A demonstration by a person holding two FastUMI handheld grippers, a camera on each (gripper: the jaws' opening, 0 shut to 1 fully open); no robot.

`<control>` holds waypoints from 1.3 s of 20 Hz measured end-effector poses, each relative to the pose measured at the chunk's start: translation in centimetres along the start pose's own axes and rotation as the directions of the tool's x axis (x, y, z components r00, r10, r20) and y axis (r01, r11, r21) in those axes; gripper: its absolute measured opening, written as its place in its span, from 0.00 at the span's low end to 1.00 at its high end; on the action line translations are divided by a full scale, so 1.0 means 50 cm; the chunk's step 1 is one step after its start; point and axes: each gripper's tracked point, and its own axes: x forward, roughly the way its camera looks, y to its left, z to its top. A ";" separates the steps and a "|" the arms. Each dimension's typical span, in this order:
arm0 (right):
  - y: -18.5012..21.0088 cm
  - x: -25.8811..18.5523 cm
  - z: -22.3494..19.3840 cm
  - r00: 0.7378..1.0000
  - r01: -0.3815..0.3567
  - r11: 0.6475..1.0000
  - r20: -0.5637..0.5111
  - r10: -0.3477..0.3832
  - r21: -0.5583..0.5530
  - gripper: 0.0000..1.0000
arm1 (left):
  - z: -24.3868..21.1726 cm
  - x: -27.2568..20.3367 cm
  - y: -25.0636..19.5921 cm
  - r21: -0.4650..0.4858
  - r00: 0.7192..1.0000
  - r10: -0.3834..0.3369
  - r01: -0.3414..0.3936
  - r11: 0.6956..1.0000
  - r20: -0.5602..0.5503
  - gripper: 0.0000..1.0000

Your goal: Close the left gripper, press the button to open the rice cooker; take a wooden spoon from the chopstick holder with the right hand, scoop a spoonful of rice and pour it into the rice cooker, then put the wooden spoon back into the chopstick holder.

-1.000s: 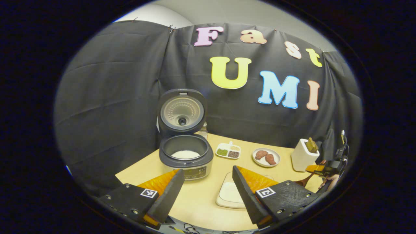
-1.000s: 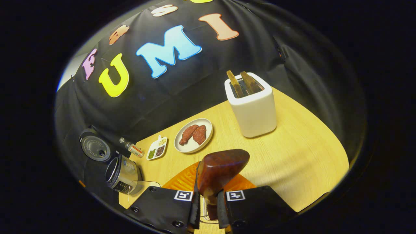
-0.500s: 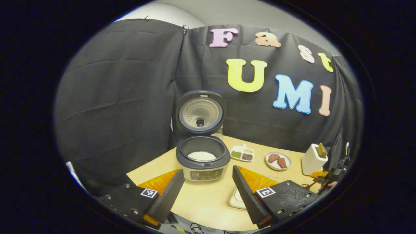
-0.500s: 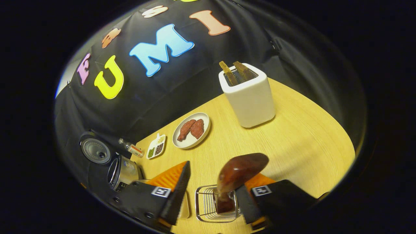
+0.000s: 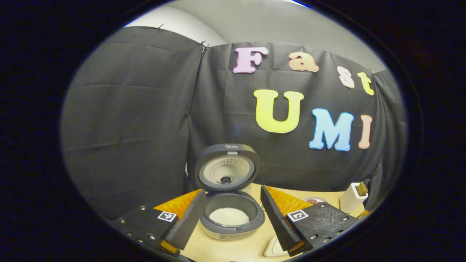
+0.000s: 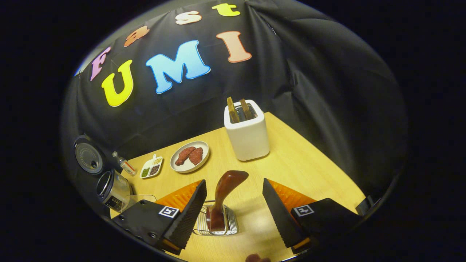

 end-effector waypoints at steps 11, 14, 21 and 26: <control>0.099 -0.187 0.134 0.958 0.162 0.977 0.261 -0.122 -0.137 0.98 | 0.121 0.377 0.053 0.002 0.996 -0.093 0.093 0.996 0.011 0.94; 0.152 -0.228 0.157 0.945 0.170 0.975 0.306 -0.120 -0.142 0.98 | 0.108 0.469 0.049 0.015 0.993 -0.109 0.110 0.994 -0.037 0.96; 0.167 -0.234 0.154 0.946 0.201 0.968 0.285 -0.153 -0.147 0.99 | 0.039 0.531 0.031 -0.022 0.984 -0.081 0.079 0.997 -0.159 0.93; 0.133 -0.211 0.144 0.955 0.170 0.975 0.269 -0.127 -0.141 0.99 | 0.008 0.470 0.011 -0.018 0.975 -0.025 0.021 1.000 -0.222 0.96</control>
